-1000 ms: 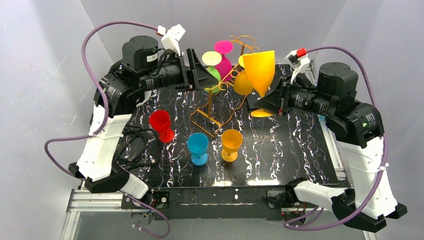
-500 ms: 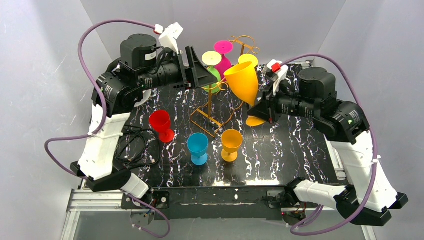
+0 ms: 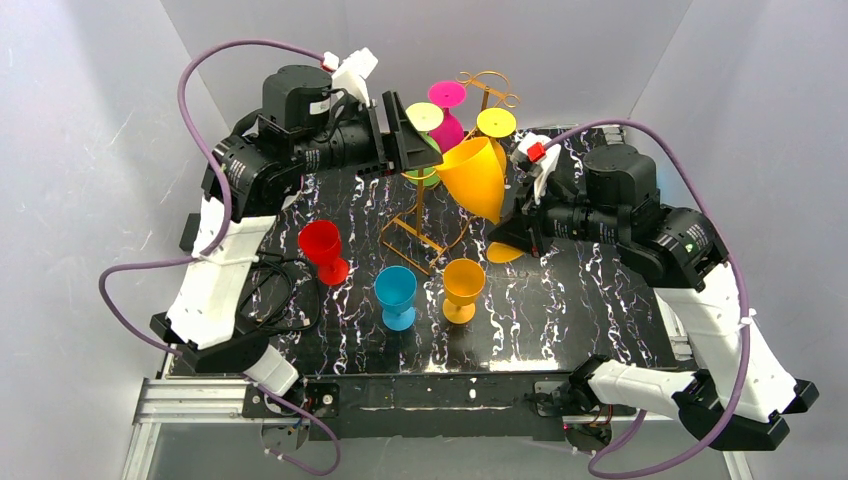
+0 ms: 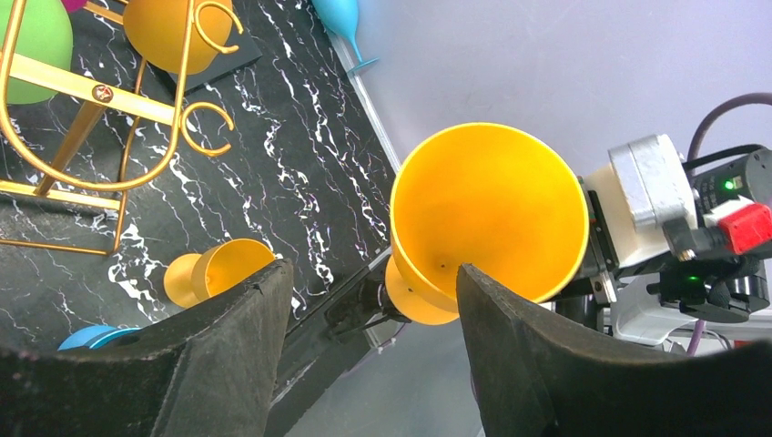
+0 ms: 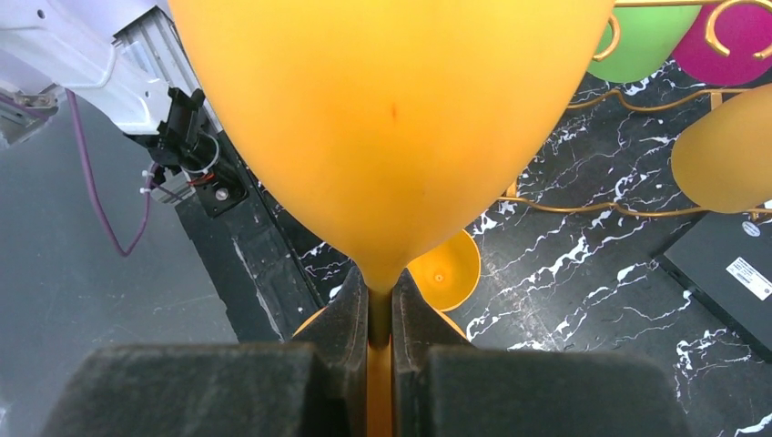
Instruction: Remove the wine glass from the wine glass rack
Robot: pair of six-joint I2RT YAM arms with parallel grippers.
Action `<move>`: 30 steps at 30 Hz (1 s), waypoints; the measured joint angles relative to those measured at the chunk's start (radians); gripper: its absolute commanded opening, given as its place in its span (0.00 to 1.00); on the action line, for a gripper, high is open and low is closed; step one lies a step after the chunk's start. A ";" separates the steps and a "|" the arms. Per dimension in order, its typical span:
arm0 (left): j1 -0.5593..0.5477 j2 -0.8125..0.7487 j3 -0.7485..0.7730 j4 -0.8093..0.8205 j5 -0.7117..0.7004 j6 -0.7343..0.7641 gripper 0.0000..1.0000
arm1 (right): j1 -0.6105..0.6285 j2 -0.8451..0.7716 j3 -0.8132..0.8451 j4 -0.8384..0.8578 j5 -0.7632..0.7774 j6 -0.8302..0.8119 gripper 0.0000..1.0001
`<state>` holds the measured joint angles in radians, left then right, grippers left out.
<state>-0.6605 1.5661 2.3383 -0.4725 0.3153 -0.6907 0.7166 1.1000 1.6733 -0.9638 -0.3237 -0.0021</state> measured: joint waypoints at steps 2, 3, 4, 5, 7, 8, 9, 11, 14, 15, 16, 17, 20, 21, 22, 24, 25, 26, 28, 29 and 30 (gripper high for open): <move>0.000 0.004 -0.002 0.004 0.012 -0.010 0.60 | 0.005 -0.001 0.000 0.002 0.000 -0.005 0.01; 0.000 0.005 -0.003 0.006 0.017 -0.017 0.58 | 0.007 -0.001 0.000 0.002 0.000 -0.007 0.01; 0.000 0.007 -0.005 0.010 0.025 -0.021 0.57 | 0.009 -0.001 0.000 0.002 0.000 -0.009 0.01; 0.000 0.008 -0.007 0.015 0.034 -0.028 0.55 | 0.011 0.000 0.000 0.002 0.000 -0.011 0.01; 0.000 0.013 -0.008 0.024 0.049 -0.037 0.53 | 0.015 0.000 0.000 0.002 0.000 -0.014 0.01; 0.000 0.016 -0.008 0.028 0.060 -0.045 0.52 | 0.017 0.000 0.002 0.002 0.000 -0.018 0.01; 0.000 0.018 -0.010 0.030 0.070 -0.051 0.50 | 0.019 0.002 0.005 0.001 0.000 -0.021 0.01; 0.000 0.019 -0.016 0.033 0.090 -0.063 0.48 | 0.021 0.011 0.016 0.002 0.000 -0.028 0.01; 0.000 0.019 -0.028 0.043 0.120 -0.081 0.46 | 0.027 0.026 0.034 -0.004 0.000 -0.038 0.01; 0.000 0.019 -0.031 0.047 0.127 -0.088 0.45 | 0.028 0.029 0.038 -0.006 0.001 -0.042 0.01; 0.000 0.019 -0.034 0.051 0.136 -0.093 0.44 | 0.030 0.033 0.043 -0.008 0.001 -0.047 0.01; 0.000 0.019 -0.038 0.053 0.145 -0.098 0.42 | 0.032 0.038 0.047 -0.010 0.001 -0.052 0.01; 0.000 0.019 -0.050 0.058 0.171 -0.113 0.35 | 0.039 0.047 0.056 -0.023 0.002 -0.059 0.01; 0.000 0.019 -0.055 0.060 0.179 -0.117 0.32 | 0.043 0.050 0.058 -0.026 0.002 -0.060 0.01; 0.001 0.019 -0.059 0.062 0.182 -0.119 0.29 | 0.046 0.052 0.061 -0.031 0.004 -0.061 0.01; 0.005 0.015 -0.075 0.065 0.184 -0.122 0.23 | 0.050 0.055 0.065 -0.037 0.010 -0.063 0.01; 0.008 0.012 -0.085 0.068 0.186 -0.125 0.20 | 0.053 0.056 0.066 -0.040 0.013 -0.066 0.01; 0.010 0.007 -0.099 0.071 0.187 -0.127 0.16 | 0.056 0.056 0.067 -0.044 0.017 -0.071 0.01; 0.011 -0.006 -0.127 0.076 0.187 -0.130 0.06 | 0.067 0.060 0.071 -0.061 0.027 -0.081 0.01; 0.011 -0.013 -0.146 0.079 0.186 -0.129 0.00 | 0.072 0.060 0.072 -0.067 0.031 -0.085 0.01; 0.011 -0.014 -0.148 0.079 0.185 -0.127 0.00 | 0.077 0.060 0.072 -0.072 0.036 -0.088 0.01</move>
<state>-0.6491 1.5524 2.1902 -0.3939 0.5003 -0.8177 0.7940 1.1595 1.7451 -1.0355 -0.2878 -0.0902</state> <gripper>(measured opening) 0.092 0.092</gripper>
